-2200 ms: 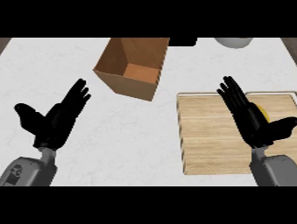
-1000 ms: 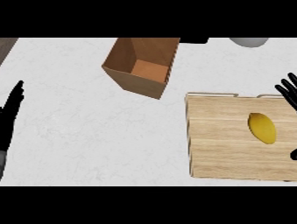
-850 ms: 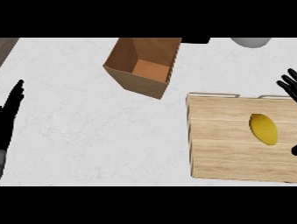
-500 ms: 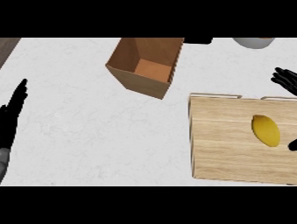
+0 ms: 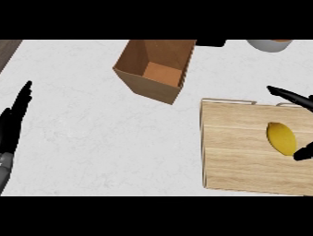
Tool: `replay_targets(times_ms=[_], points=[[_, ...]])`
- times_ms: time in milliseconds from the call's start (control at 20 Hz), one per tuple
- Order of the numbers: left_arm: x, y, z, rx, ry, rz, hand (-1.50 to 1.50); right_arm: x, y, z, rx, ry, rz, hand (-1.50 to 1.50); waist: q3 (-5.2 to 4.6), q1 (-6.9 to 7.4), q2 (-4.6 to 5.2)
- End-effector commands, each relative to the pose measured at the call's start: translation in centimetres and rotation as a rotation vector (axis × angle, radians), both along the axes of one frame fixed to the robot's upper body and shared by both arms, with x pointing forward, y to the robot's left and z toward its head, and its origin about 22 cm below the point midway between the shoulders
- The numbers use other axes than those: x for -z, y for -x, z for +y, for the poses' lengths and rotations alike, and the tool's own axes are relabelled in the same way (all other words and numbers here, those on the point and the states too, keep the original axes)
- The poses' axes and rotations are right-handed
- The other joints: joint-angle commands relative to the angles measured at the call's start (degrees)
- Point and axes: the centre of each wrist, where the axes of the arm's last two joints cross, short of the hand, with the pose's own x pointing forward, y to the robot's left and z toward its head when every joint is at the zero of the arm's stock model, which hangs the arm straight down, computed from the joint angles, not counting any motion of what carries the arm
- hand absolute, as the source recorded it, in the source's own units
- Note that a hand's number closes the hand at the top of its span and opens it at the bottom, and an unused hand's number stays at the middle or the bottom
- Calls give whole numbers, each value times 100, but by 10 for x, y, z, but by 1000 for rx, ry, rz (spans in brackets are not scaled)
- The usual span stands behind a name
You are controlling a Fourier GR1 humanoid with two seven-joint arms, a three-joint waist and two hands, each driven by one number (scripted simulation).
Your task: Pick the lemon from the tray and place it in the cardboard box
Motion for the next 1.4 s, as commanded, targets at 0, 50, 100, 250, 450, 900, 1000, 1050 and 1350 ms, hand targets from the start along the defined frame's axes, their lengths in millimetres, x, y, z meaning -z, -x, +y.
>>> replay_targets(times_ms=[0,50,100,250,450,900,1000,1050,1350], points=[[-6,-6,0,-2,9,-11,0,20,-2,-4,-202,-46,59,-150,-6,-15,-7],[-2,-1,5,-3,-8,1,0,15,-1,-15,-186,-56,58,-150,-3,37,5],[12,4,0,-10,3,6,0,29,3,-9,-218,-38,50,-150,-17,-92,-31],[8,2,-4,-8,14,7,0,28,-8,-6,-222,-50,24,-150,-18,-59,-32],[2,0,5,-17,-6,7,0,40,-7,-11,-245,-28,36,-150,-19,-110,-54],[4,-4,-1,-32,4,2,0,46,-4,-7,-326,-123,25,-150,-16,-202,-55],[3,5,0,-17,22,17,0,39,-5,-13,-317,-141,3,-150,-15,-133,-98],[6,2,6,-23,0,39,0,27,-14,-8,-331,-142,-9,-150,-25,-187,-75],[5,-1,-1,-39,3,10,0,33,-8,-10,-371,-33,1,-150,-31,-242,-95]])
